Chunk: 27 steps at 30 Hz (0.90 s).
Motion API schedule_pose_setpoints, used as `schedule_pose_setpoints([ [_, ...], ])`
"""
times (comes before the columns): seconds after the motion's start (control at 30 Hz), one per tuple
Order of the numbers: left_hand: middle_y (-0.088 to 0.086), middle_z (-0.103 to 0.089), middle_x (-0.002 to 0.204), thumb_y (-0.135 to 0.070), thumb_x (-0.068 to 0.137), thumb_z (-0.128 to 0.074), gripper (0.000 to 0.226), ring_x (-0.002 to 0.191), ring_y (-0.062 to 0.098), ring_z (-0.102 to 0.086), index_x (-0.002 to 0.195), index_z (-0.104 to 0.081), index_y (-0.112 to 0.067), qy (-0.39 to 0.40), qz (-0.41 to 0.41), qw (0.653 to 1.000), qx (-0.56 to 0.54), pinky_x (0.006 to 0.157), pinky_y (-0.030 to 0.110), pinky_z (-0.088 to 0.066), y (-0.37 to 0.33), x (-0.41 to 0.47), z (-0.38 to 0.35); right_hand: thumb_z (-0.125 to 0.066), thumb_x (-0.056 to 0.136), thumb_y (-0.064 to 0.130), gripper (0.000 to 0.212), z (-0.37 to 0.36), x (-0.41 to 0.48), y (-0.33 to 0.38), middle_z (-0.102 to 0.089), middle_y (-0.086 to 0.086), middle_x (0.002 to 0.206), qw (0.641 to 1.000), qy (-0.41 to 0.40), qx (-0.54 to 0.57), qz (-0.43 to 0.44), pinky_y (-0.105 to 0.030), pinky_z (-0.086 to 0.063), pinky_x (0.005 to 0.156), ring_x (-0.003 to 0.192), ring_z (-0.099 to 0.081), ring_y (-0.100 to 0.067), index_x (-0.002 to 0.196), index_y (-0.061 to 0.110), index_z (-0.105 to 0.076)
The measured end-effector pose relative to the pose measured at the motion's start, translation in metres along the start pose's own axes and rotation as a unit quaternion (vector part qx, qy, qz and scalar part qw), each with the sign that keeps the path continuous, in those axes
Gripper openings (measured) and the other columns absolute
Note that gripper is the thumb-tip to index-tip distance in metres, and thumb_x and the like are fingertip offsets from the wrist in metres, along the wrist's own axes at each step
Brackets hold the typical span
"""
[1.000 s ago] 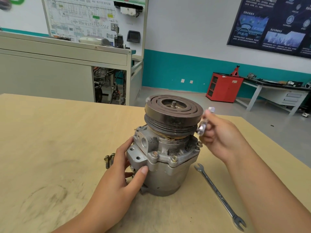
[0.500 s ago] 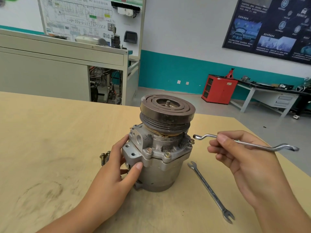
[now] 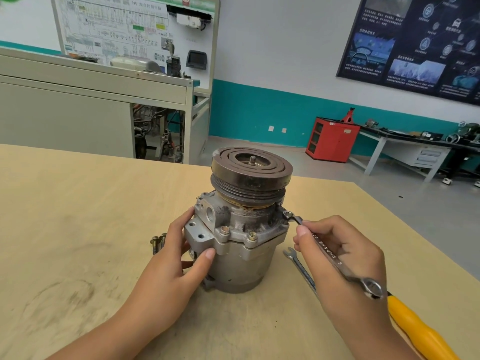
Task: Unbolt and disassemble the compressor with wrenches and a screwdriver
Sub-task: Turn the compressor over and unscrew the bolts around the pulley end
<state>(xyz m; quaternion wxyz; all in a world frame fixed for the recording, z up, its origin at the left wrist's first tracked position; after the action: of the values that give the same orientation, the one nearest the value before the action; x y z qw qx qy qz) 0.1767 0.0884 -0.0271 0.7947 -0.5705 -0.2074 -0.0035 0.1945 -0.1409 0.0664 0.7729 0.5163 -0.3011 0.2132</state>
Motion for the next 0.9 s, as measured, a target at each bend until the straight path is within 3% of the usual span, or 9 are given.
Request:
schedule_pose_setpoints([
  [0.23, -0.029, -0.056, 0.117, -0.066, 0.063, -0.046, 0.074, 0.092, -0.01, -0.063, 0.133, -0.022, -0.057, 0.0, -0.004, 1.0, 0.001, 0.072, 0.003, -0.043, 0.0, 0.0, 0.0, -0.06, 0.083, -0.007, 0.027, -0.002, 0.016, -0.034, -0.064, -0.006, 0.058, 0.966, 0.031, 0.191, -0.174, -0.017, -0.047, 0.051, 0.054, -0.059, -0.013, 0.067, 0.013, -0.069],
  [0.3, -0.029, -0.056, 0.118, -0.065, 0.064, -0.047, 0.074, 0.093, -0.009, -0.063, 0.133, -0.021, -0.057, 0.002, -0.004, 1.0, 0.001, 0.072, 0.003, -0.043, 0.0, 0.0, -0.001, -0.056, 0.081, -0.01, 0.023, -0.011, 0.018, -0.049, -0.058, -0.005, 0.055, 0.928, 0.058, 0.275, -0.243, -0.018, -0.045, 0.048, 0.052, -0.053, -0.013, 0.068, 0.007, -0.067],
  [0.4, -0.03, -0.057, 0.117, -0.065, 0.065, -0.047, 0.073, 0.093, -0.008, -0.063, 0.133, -0.022, -0.057, 0.002, -0.003, 1.0, -0.004, 0.071, 0.002, -0.042, 0.0, 0.0, 0.0, -0.057, 0.064, 0.0, 0.012, -0.025, 0.018, -0.067, -0.05, -0.005, 0.053, 0.857, 0.093, 0.378, -0.339, -0.019, -0.043, 0.044, 0.048, -0.048, -0.013, 0.062, 0.005, -0.069],
  [0.57, -0.041, -0.056, 0.113, -0.064, 0.066, -0.048, 0.069, 0.107, -0.011, -0.056, 0.13, -0.022, -0.06, 0.007, -0.004, 1.0, -0.013, 0.071, 0.001, -0.041, -0.002, 0.0, -0.001, -0.054, 0.068, 0.005, 0.007, -0.042, 0.017, -0.088, -0.045, -0.003, 0.056, 0.777, 0.13, 0.439, -0.432, -0.02, -0.04, 0.039, 0.045, -0.044, -0.012, 0.072, 0.006, -0.06],
  [0.77, -0.041, -0.054, 0.115, -0.064, 0.066, -0.048, 0.068, 0.112, -0.012, -0.052, 0.128, -0.022, -0.062, 0.008, -0.002, 1.0, -0.017, 0.072, 0.002, -0.043, -0.002, 0.0, -0.001, -0.056, 0.069, 0.012, 0.009, -0.057, 0.027, -0.095, -0.046, 0.001, 0.053, 0.8, 0.156, 0.388, -0.431, -0.018, -0.032, 0.038, 0.043, -0.041, -0.009, 0.067, 0.013, -0.047],
  [0.9, -0.042, -0.053, 0.116, -0.064, 0.066, -0.047, 0.072, 0.113, -0.012, -0.052, 0.132, -0.021, -0.057, 0.007, -0.005, 1.0, -0.013, 0.074, 0.002, -0.043, -0.002, 0.001, -0.001, -0.046, 0.088, 0.007, 0.024, -0.071, 0.039, -0.1, -0.037, 0.002, 0.048, 0.83, 0.149, 0.34, -0.417, -0.02, -0.026, 0.041, 0.042, -0.032, -0.009, 0.065, 0.014, -0.042],
])
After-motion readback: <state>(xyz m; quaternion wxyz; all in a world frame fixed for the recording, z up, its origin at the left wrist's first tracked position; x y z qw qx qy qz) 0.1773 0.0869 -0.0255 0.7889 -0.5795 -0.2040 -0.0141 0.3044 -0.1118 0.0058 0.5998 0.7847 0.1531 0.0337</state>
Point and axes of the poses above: each hand's wrist, its own x-axis towards the middle knuckle, its own z-axis out of the back of the hand, y = z × x, the point moved 10 cm from there along x, towards the middle knuckle
